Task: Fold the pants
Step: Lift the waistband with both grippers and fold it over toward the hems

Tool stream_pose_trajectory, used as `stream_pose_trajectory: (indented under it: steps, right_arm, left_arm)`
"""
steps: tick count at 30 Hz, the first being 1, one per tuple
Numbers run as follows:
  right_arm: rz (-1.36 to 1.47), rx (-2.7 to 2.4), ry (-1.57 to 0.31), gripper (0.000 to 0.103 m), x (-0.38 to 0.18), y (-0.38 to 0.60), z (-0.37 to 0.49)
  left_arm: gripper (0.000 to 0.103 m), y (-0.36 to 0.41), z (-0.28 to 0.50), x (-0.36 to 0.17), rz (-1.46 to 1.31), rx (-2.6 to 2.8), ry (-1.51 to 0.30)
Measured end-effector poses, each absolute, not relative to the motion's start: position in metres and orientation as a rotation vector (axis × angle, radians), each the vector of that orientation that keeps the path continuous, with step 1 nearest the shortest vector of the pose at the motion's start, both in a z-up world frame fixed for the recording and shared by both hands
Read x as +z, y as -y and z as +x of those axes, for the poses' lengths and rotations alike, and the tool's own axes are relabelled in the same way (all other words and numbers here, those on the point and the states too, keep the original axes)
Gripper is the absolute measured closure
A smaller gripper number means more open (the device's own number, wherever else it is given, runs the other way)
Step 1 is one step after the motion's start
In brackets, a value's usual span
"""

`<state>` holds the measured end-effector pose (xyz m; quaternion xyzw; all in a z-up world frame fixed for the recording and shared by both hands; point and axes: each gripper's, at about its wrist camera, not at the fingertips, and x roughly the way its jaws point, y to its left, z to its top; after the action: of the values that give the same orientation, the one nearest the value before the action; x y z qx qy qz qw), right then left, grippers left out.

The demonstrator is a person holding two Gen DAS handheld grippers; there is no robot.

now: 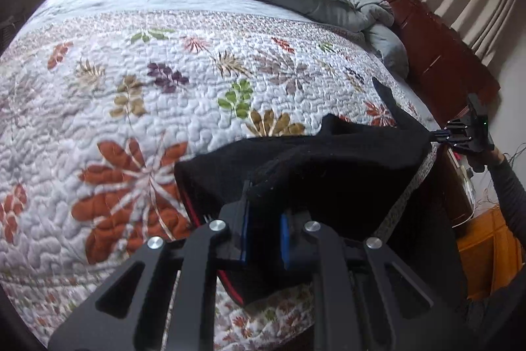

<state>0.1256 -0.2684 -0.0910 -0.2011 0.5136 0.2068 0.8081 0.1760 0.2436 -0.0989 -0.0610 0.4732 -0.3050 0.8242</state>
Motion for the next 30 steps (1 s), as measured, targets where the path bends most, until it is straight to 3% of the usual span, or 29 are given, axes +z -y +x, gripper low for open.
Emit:
stream_pose_trajectory:
  steps: [10,19,25,30]
  right_arm:
    - [-0.525,0.362,-1.129,0.097,-0.152,0.243,0.084]
    - [-0.591,0.338,-1.158,0.097,-0.180,0.236,0.078]
    - [-0.623,0.343,-1.162,0.096,-0.186,0.235,0.074]
    - [-0.649,0.351,-1.168,0.093,-0.190,0.235,0.072]
  left_arm:
    - [0.089,-0.238,0.140,-0.153,-0.062,-0.629,-1.079]
    - [0.088,-0.248,0.121,-0.171,-0.031,-0.571,-1.127]
    - [0.077,-0.260,0.091,-0.151,0.002,-0.480,-1.093]
    - [0.063,-0.236,0.063,-0.115,0.074,-0.458,-0.992]
